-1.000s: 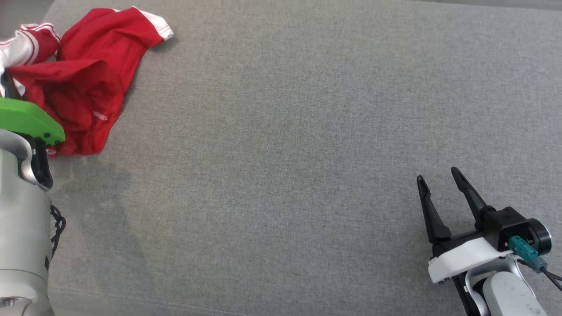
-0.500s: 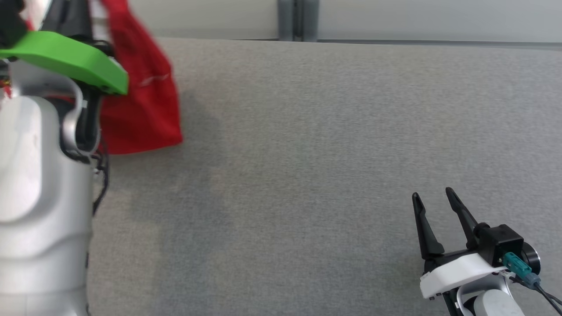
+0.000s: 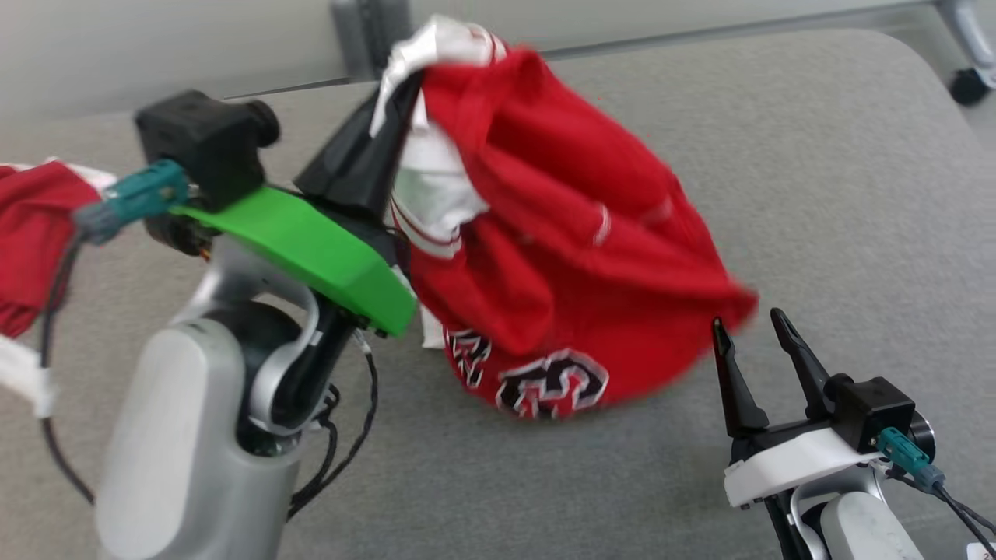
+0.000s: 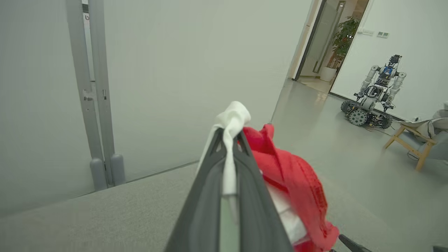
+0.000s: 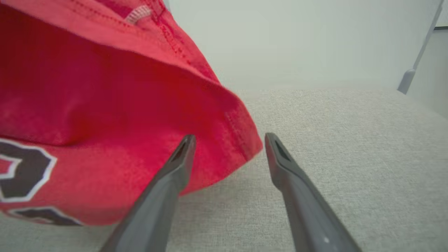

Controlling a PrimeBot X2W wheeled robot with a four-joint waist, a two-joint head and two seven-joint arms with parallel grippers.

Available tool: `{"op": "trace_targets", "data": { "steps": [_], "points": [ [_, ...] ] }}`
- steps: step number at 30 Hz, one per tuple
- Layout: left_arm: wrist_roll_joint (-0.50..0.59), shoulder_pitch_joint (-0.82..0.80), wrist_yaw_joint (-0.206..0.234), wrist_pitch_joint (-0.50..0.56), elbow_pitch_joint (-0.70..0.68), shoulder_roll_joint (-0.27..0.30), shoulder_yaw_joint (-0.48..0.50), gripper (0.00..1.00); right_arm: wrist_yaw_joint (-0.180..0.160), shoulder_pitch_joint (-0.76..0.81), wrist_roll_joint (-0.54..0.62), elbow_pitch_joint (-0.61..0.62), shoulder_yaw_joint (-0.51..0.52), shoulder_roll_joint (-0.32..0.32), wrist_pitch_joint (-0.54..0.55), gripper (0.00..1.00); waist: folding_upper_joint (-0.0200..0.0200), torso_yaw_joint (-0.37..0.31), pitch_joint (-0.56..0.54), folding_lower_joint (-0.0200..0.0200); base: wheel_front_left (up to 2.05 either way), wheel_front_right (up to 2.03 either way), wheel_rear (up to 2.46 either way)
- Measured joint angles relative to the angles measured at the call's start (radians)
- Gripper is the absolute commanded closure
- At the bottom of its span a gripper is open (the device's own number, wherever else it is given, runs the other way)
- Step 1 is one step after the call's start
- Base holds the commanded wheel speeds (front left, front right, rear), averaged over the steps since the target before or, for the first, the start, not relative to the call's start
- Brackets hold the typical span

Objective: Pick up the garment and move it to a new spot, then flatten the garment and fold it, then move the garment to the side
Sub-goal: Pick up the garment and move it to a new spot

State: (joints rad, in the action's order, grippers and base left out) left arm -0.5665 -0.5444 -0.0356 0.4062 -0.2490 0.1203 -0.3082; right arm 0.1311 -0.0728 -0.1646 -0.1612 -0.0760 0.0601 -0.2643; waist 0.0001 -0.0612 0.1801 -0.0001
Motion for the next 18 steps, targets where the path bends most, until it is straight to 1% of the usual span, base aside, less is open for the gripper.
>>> {"op": "trace_targets", "data": {
  "steps": [3,5,8,10,11,12,13,15,18],
  "points": [
    [0.008,0.011,0.006,-0.010,0.093,-0.008,-0.011,1.00,0.000,-0.006,-0.004,-0.001,0.002,-0.003,0.000,0.00,0.0000,-0.047,0.016,0.0000,0.00,0.00,0.00],
    [0.019,0.007,0.007,-0.037,0.199,-0.012,-0.015,1.00,0.000,-0.011,-0.007,0.000,0.006,-0.005,0.000,0.00,0.0000,-0.077,0.030,0.0000,0.00,0.00,0.00],
    [0.024,-0.015,-0.008,-0.102,0.378,-0.028,-0.029,1.00,0.000,-0.016,-0.008,-0.002,0.004,-0.007,0.000,0.00,0.0000,-0.110,0.053,0.0000,0.00,0.00,0.00],
    [0.024,-0.034,-0.008,-0.168,0.501,-0.047,-0.033,1.00,0.000,-0.018,-0.008,-0.004,-0.001,-0.008,0.000,0.00,0.0000,-0.126,0.068,0.0000,0.00,0.00,0.00],
    [0.008,-0.041,-0.009,-0.203,0.573,-0.055,-0.034,0.83,0.000,-0.021,-0.008,-0.007,-0.004,-0.008,0.000,0.00,0.0000,-0.135,0.074,0.0000,0.00,0.00,0.00],
    [0.006,-0.044,-0.009,-0.240,0.645,-0.060,-0.041,0.59,0.000,-0.024,-0.008,-0.010,-0.009,-0.008,0.000,0.00,0.0000,-0.143,0.080,0.0000,0.00,0.00,0.00],
    [0.020,-0.048,-0.009,-0.268,0.697,-0.061,-0.052,0.01,0.000,-0.026,-0.007,-0.012,-0.016,-0.008,0.000,0.00,0.0000,-0.149,0.083,0.0000,0.00,0.00,0.00],
    [0.032,-0.055,0.002,-0.354,0.801,-0.065,-0.051,0.00,0.000,-0.033,-0.005,-0.016,-0.033,-0.009,0.000,0.00,0.0000,-0.164,0.086,0.0000,0.00,0.00,0.00],
    [0.030,-0.069,0.005,-0.482,0.873,-0.067,-0.041,0.00,0.000,-0.033,-0.001,-0.013,-0.027,-0.010,0.000,0.00,0.0000,-0.173,0.077,0.0000,0.00,0.00,0.00]
  ]
}}
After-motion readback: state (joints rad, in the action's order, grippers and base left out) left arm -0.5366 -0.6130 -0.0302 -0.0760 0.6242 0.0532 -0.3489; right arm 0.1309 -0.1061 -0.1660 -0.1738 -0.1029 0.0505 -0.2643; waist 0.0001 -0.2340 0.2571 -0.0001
